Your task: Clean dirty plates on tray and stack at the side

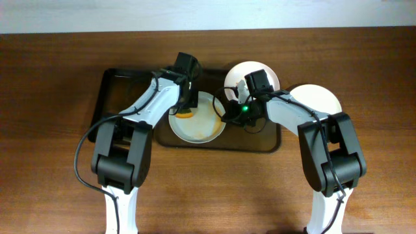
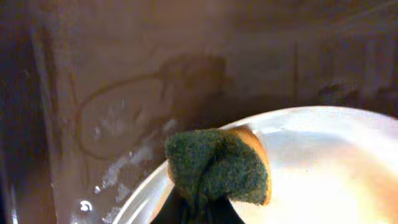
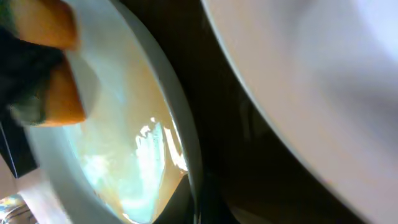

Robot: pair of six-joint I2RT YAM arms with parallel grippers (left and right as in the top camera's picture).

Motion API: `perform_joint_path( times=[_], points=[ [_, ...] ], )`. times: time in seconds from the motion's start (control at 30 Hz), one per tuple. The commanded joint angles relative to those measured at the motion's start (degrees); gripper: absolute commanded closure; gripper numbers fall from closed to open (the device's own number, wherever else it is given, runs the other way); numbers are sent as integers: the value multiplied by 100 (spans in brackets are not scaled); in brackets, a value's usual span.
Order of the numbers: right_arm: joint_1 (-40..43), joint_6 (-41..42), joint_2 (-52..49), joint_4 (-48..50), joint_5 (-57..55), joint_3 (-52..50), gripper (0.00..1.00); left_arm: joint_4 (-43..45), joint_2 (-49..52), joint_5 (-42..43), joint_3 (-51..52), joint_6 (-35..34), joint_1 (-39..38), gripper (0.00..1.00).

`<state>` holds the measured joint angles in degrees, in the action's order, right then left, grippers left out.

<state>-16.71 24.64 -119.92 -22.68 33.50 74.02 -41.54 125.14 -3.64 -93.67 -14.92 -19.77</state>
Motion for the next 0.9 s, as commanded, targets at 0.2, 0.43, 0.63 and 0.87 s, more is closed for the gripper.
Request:
perform_joint_path(
  times=[0.2,0.43,0.63,0.87],
  points=[
    [17,-87,-46,-107,-118,-37,78,-667,-1543,127,-732,175,428,100],
    [-625,529,-46,-398,-1104,-46,66,-872,-1539,129,-732,173,682,100],
    [-529,765,295,-922,-1394,118,96,-929,-1539,136,-730,168,682,100],
    [-586,103,1773,-2820,-4030,925,96,-914,-1506,785,-656,175,682,100]
  ],
)
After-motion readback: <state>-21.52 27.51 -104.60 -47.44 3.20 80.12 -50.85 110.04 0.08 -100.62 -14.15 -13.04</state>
